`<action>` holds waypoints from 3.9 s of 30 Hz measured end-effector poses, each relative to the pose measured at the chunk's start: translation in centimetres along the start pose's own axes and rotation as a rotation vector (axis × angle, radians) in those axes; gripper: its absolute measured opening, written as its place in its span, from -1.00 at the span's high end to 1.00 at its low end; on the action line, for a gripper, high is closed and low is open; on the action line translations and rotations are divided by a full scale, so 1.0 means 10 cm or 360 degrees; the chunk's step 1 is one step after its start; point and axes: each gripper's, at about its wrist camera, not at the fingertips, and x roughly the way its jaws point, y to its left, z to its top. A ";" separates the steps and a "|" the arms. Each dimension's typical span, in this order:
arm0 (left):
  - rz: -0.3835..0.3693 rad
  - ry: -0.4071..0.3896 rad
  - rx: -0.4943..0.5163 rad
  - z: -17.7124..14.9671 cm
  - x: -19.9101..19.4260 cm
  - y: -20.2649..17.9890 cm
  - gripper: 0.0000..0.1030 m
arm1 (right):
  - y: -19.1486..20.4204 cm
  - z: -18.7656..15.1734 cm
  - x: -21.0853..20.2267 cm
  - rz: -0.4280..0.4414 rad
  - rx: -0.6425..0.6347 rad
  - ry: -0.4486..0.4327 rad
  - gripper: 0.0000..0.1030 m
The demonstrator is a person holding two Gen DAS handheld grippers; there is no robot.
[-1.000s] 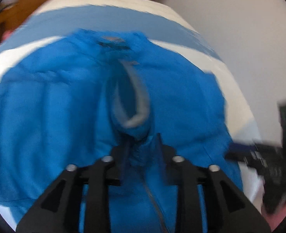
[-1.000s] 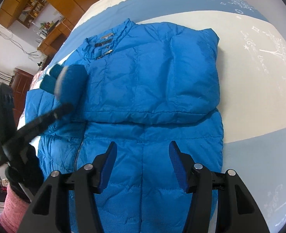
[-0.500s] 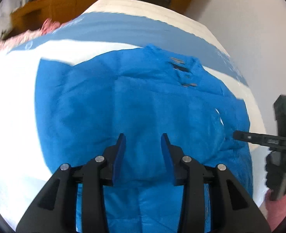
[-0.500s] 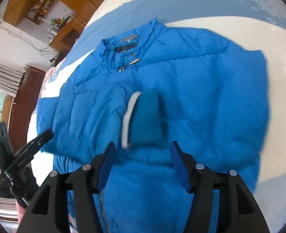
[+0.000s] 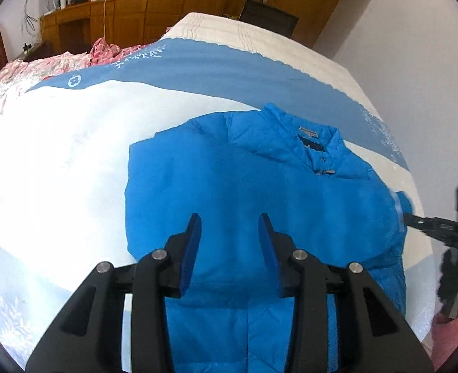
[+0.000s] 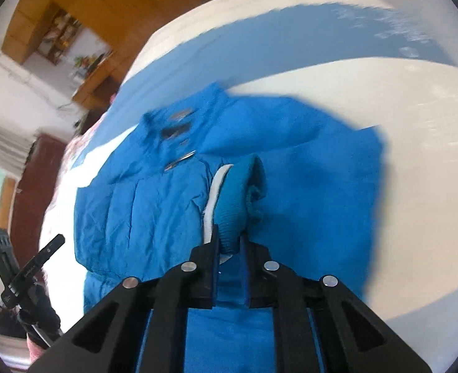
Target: Fold large clothes
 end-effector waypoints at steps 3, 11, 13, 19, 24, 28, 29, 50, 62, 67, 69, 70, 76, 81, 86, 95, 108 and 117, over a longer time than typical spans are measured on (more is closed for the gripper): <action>0.0037 0.0031 0.0035 0.02 0.14 -0.06 0.27 | -0.23 0.01 -0.06 -0.0083 0.0077 -0.0012 0.79; 0.0168 0.0198 0.0100 -0.02 0.65 -0.08 0.27 | -0.49 -0.13 0.26 -0.0248 0.0128 0.0069 0.78; 0.0184 0.0213 0.0109 -0.03 0.70 -0.07 0.27 | -0.47 -0.13 0.30 -0.0250 0.0107 0.0074 0.77; 0.0170 0.0162 0.0123 0.04 0.46 -0.15 0.26 | -0.26 -0.09 -0.17 -0.0337 0.0052 -0.0151 0.58; 0.0182 0.0107 0.0268 0.15 0.49 -0.52 0.24 | 0.17 0.02 -0.06 -0.0218 -0.0144 -0.0107 0.58; 0.0212 0.0151 0.0309 0.19 0.72 -0.68 0.24 | 0.20 0.08 0.26 -0.0220 -0.0149 -0.0020 0.58; 0.0228 0.0170 0.0309 0.20 0.80 -0.69 0.24 | 0.16 0.09 0.37 -0.0249 -0.0124 0.0012 0.58; 0.0221 0.0287 0.0360 -0.24 0.84 -0.77 0.13 | 0.16 -0.39 0.57 -0.0169 -0.0111 0.0149 0.50; 0.0202 0.0204 0.0328 -0.39 0.10 -0.55 -0.25 | 0.12 -0.84 -0.22 -0.0054 -0.0242 -0.0006 0.20; 0.0281 0.0252 0.0340 -0.89 -0.51 -0.10 -0.43 | -0.21 -1.47 -0.72 -0.0011 -0.0194 0.0000 0.05; 0.0277 0.0323 0.0260 -1.11 -0.65 0.09 -0.45 | -0.32 -1.65 -0.78 0.0015 -0.0132 0.0029 0.03; 0.0273 0.0354 0.0226 -1.19 -0.70 0.16 -0.45 | -0.40 -1.79 -0.82 0.0030 -0.0090 0.0053 0.02; 0.0233 0.0526 0.0086 -1.88 -0.95 0.40 -0.46 | -0.64 -2.40 -0.87 0.0036 0.0008 0.0162 -0.05; 0.0151 0.0630 0.0001 -2.20 -0.88 0.43 -0.46 | -0.69 -2.71 -0.77 0.0089 0.0045 0.0252 -0.06; 0.0016 0.0679 -0.0115 -2.28 -0.78 0.43 -0.33 | -0.67 -2.83 -0.61 0.0138 0.0053 0.0292 -0.03; -0.0099 0.0699 -0.0157 -2.32 -0.74 0.34 0.71 | -0.67 -2.88 -0.52 0.0268 0.0083 0.0306 0.71; -0.0123 0.0728 -0.0087 -2.53 -1.00 0.34 0.79 | -0.68 -3.04 -0.66 0.0298 0.0024 0.0407 0.78; -0.0309 0.0659 -0.0126 -2.32 -1.08 0.18 0.81 | -0.70 -2.85 -0.79 0.0385 0.0100 0.0342 0.79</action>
